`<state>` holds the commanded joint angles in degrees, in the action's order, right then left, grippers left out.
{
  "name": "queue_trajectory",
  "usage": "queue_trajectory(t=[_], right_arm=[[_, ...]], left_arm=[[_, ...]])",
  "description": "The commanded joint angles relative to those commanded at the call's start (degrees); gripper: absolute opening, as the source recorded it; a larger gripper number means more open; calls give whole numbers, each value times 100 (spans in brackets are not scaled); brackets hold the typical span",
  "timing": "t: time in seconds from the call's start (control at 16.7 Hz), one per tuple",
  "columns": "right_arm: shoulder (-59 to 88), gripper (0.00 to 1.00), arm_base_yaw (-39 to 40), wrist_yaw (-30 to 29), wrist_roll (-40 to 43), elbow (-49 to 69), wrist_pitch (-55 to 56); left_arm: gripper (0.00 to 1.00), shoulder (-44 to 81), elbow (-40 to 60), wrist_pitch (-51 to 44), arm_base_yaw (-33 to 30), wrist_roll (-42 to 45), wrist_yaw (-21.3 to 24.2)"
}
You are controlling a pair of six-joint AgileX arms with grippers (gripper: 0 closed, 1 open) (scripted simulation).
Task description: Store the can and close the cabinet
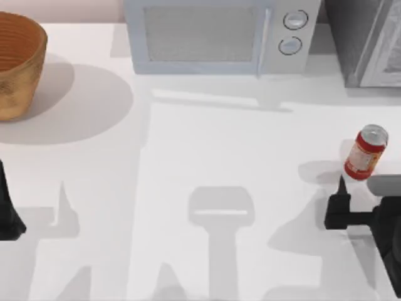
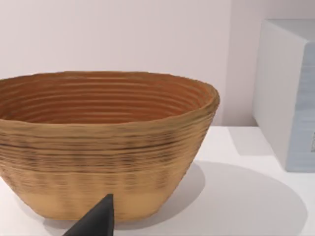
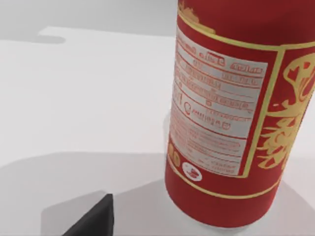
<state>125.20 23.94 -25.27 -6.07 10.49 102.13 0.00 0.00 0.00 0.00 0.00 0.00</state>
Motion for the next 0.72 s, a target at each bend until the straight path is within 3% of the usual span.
queue_trajectory(t=[0.72], right_arm=[[208,100,-207,199,53,543,-306]], left_arm=[[100,0,0,0,0,0,0]])
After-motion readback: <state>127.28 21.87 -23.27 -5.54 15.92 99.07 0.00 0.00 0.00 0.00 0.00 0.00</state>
